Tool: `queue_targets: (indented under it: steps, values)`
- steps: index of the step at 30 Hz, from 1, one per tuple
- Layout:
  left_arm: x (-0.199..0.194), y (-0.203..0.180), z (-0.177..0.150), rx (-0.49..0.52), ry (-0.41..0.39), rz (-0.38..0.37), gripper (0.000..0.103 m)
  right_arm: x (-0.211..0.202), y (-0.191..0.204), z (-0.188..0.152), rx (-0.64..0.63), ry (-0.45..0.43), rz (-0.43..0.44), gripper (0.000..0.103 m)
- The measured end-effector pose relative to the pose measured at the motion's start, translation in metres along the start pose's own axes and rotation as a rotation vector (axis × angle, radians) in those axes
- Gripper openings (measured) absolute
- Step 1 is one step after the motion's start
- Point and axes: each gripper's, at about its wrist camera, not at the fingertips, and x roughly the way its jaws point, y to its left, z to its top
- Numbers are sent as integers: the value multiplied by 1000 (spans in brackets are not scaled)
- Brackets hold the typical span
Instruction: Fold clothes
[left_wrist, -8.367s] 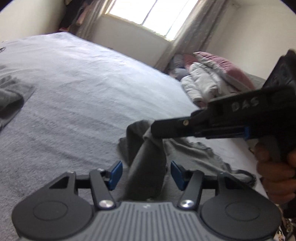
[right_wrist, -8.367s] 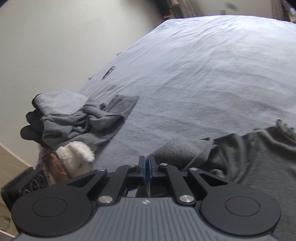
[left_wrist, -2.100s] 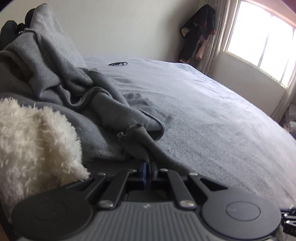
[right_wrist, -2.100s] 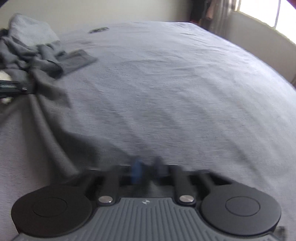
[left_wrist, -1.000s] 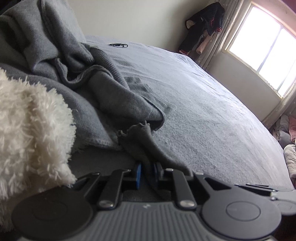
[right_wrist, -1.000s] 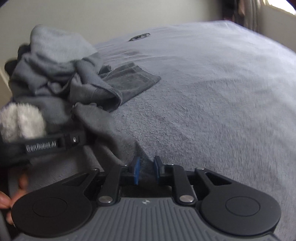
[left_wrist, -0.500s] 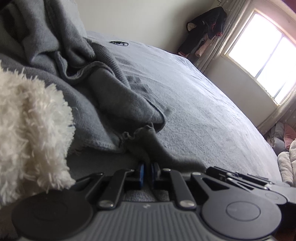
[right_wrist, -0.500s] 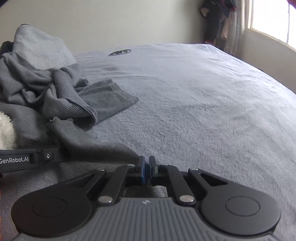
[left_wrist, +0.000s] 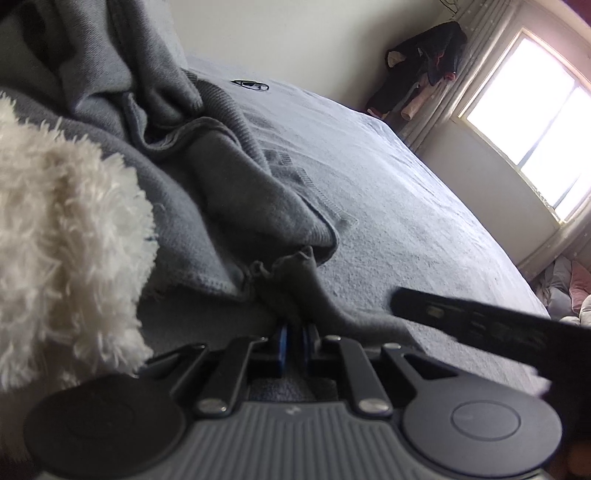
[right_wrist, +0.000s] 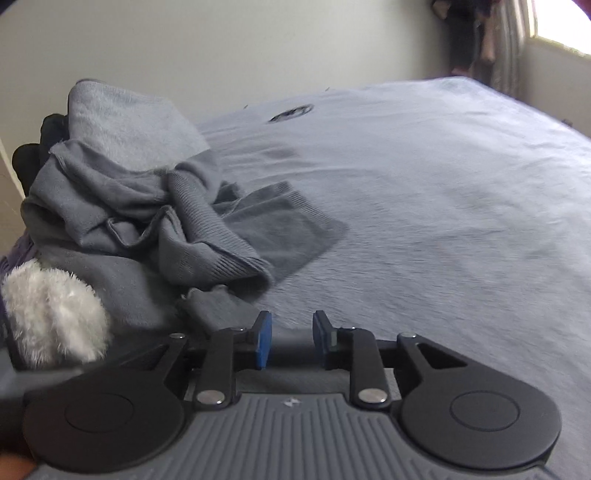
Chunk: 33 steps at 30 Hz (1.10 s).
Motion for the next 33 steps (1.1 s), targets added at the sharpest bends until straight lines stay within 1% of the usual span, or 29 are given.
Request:
queue_targets:
  steps: [3,5,6,7,8,10,12,16,18,21,23,25,27,31,33]
  values:
    - [-1,1,1,-14,4,0,9,25,3,2,-14,43,19,27]
    - [0,3,1,-20,9,4,6,36,5,0,-9,56,32,26]
    - [1,4,1,-23,12,2,6,39,6,-1,-11,56,44,23]
    - [2,5,1,-25,13,-1,7,39,7,-2,-18,48,61,4]
    - [2,5,2,-24,13,-3,5,39,9,-4,-27,44,76,4]
    - [2,5,3,-22,13,-7,5,36,12,-9,-59,26,72,4]
    - [1,5,2,-22,12,-9,4,31,13,-9,-70,-22,28,4]
    - [-2,4,1,-25,2,-4,4,19,8,-3,-42,-137,-70,3]
    - [-3,3,1,-21,-5,-4,4,17,7,-1,-46,-161,-111,3]
    - [-6,2,1,-24,-26,-12,4,16,11,-1,-78,-192,-149,3]
    - [-10,0,2,-11,-52,0,3,16,12,-1,-84,-218,-163,3]
    - [-11,0,2,18,-75,43,1,21,10,1,-76,-207,-174,4]
    - [-9,5,4,8,-72,69,0,23,6,5,-55,-176,-171,4]
    - [-9,7,8,-27,-18,40,1,-3,-6,10,-26,-161,-150,5]
    - [-10,5,8,-45,8,12,7,-22,-11,9,-30,-146,-156,6]
